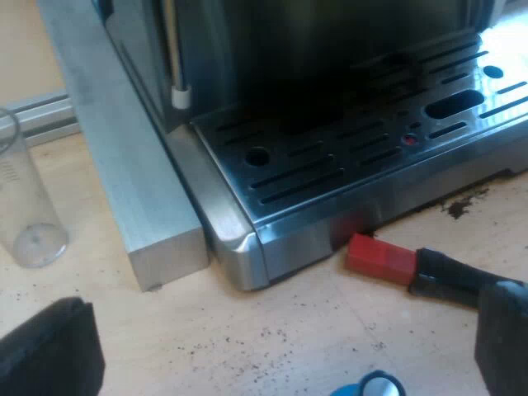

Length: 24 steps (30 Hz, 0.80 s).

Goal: Put the handle in the coffee machine

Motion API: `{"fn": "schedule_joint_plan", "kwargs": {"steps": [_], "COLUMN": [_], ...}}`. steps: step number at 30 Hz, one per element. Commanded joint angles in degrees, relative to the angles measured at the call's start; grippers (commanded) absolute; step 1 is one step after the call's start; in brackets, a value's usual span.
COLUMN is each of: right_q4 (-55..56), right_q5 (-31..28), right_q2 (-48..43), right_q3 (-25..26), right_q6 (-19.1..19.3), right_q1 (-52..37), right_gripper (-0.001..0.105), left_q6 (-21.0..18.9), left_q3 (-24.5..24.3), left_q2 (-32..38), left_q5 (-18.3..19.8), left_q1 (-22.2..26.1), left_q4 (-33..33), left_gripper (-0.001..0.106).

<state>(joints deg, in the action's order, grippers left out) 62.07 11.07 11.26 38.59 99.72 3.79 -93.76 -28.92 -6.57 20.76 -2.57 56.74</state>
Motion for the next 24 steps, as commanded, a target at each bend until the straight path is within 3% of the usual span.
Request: {"fn": "schedule_joint_plan", "kwargs": {"steps": [1,5,12,16,18,24], "right_q4": [2.1,5.6,8.8,8.9,8.9,8.9], "right_q5": [1.8,6.2,13.9,17.6,19.3,21.4], "right_q2": [-0.1,1.7,10.8,15.7,18.7,23.6], "right_q3": [2.6,6.6,12.0,13.4,14.3,14.8], "right_q6": [-3.6,-8.5,-11.4,-11.5,-13.4,-17.9], "right_q1": [-0.2,-0.2,-0.2,-0.2,-0.2,0.5], "right_gripper": [0.076,0.075,0.076,0.076,0.076,0.076], "left_q6": [0.3,1.4,10.4,13.2,14.9,17.4], "left_q3": [-0.3,-2.1,-7.8,-9.4,-9.7,-9.7], "left_q2": [-1.0,-5.0,-14.5,-18.5,-20.4,-22.9], "left_q5": [3.7,6.3,11.1,14.5,16.9,16.9], "left_q1": [0.1,0.1,0.1,0.1,-1.4,-8.9], "left_q4": [0.7,2.2,2.2,2.5,2.6,2.6], "left_gripper": [0.092,0.092,0.092,0.092,0.092,0.092]}}
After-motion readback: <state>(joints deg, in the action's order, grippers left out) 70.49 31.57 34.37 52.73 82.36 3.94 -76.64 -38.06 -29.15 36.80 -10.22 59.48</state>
